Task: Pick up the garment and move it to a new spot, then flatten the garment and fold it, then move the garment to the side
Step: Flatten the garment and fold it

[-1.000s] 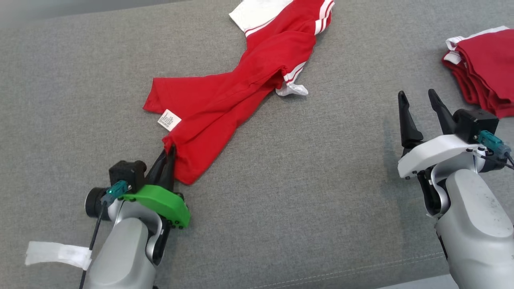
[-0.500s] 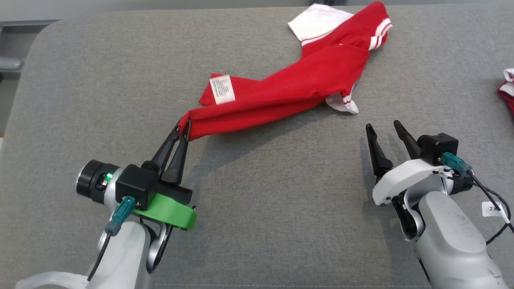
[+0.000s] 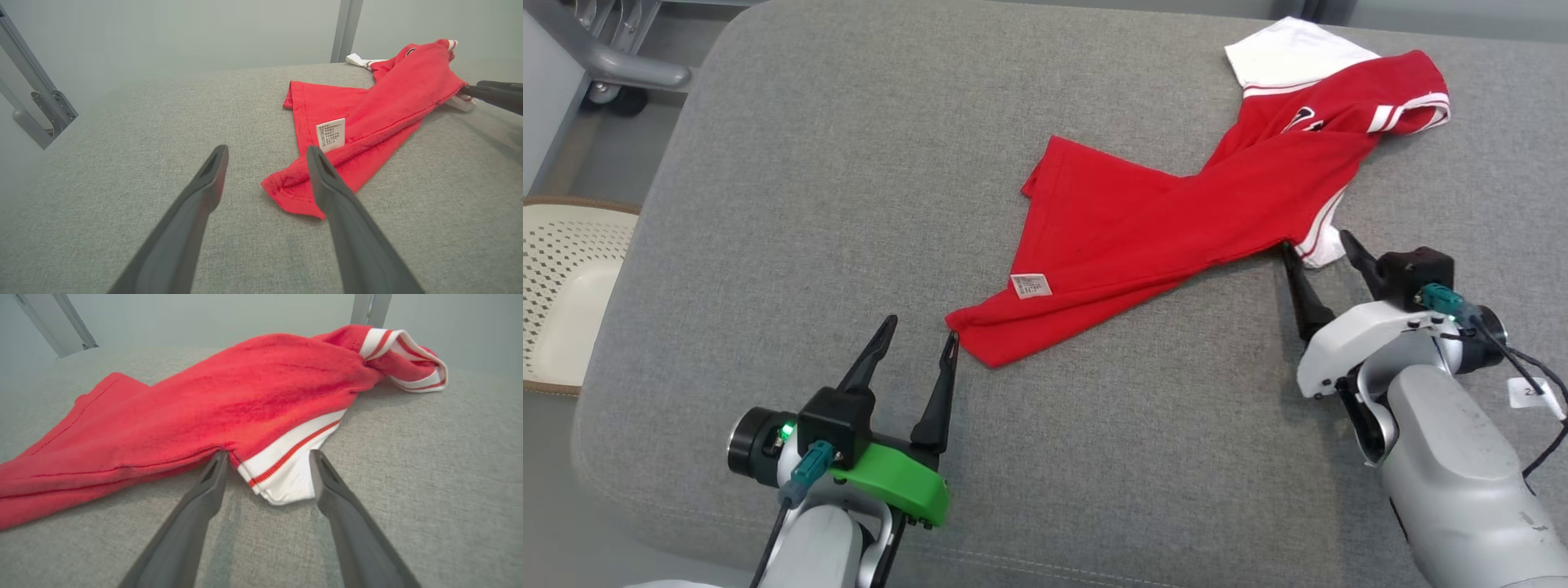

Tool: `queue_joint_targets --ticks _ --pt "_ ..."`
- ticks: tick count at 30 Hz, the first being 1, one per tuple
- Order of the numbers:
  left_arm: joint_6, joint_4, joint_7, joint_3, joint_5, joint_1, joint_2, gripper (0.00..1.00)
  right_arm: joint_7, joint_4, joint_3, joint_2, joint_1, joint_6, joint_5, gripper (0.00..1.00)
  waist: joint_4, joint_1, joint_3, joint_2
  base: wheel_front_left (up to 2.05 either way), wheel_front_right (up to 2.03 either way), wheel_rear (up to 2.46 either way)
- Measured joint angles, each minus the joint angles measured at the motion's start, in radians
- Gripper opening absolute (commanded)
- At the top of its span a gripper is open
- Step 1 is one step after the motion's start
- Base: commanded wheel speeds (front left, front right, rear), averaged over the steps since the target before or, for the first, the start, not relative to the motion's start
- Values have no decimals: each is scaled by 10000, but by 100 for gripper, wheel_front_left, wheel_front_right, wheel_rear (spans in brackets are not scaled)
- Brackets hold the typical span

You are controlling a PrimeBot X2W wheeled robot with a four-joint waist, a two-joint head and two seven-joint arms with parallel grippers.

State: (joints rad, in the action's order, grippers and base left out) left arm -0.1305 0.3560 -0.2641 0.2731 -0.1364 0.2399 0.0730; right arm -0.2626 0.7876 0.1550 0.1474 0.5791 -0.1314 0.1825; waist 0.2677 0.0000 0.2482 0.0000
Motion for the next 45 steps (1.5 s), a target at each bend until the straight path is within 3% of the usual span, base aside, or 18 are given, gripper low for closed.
queue_joint_targets --ticks 6,13,16,17,18,19,24,34,35,36,37,45 --pt "0 -299 0 282 -12 -167 -196 100 0 109 -1569 -12 -209 0 309 100 158 0 190 0 0 0 0" --pt "0 -460 0 408 -144 -176 -215 100 0 -140 -1749 -157 -198 2 -81 100 206 0 358 0 0 0 0" --pt "0 -447 0 399 -305 -176 -217 100 -17 591 -1580 -163 -99 0 -407 100 234 0 391 0 0 0 0" --pt "0 -453 0 403 -336 -175 -219 100 -35 828 -1576 -155 10 0 -491 84 239 0 394 0 0 0 0" --pt "0 -489 0 395 -420 -176 -222 100 -35 999 -1580 -151 126 0 -566 39 244 0 396 0 0 0 0" --pt "0 -539 0 376 -462 -174 -221 100 -35 1097 -1605 -148 228 0 -612 0 246 0 399 0 0 0 0" --pt "0 -723 0 347 -577 -177 -222 100 -12 876 -1714 4 430 0 -826 0 112 0 340 0 0 0 0" --pt "0 -805 0 242 -667 -429 -232 100 0 -1927 -2025 1312 432 0 -2038 0 -692 0 -208 0 0 0 0" --pt "0 -740 2 221 -690 -498 -234 100 0 -2259 -2136 1392 232 0 -2268 20 -897 0 -347 0 0 0 0" --pt "0 -692 2 201 -721 -544 -232 100 0 -2395 -2213 1386 31 0 -2428 90 -997 0 -418 0 0 0 0" --pt "0 -654 2 205 -742 -590 -234 100 12 -2523 -2328 1358 -230 0 -2529 100 -1088 0 -490 0 0 0 0" --pt "0 -512 0 322 -913 -797 -234 100 589 -3935 -3599 548 -3215 0 -2454 100 -1590 0 -935 0 0 0 0"
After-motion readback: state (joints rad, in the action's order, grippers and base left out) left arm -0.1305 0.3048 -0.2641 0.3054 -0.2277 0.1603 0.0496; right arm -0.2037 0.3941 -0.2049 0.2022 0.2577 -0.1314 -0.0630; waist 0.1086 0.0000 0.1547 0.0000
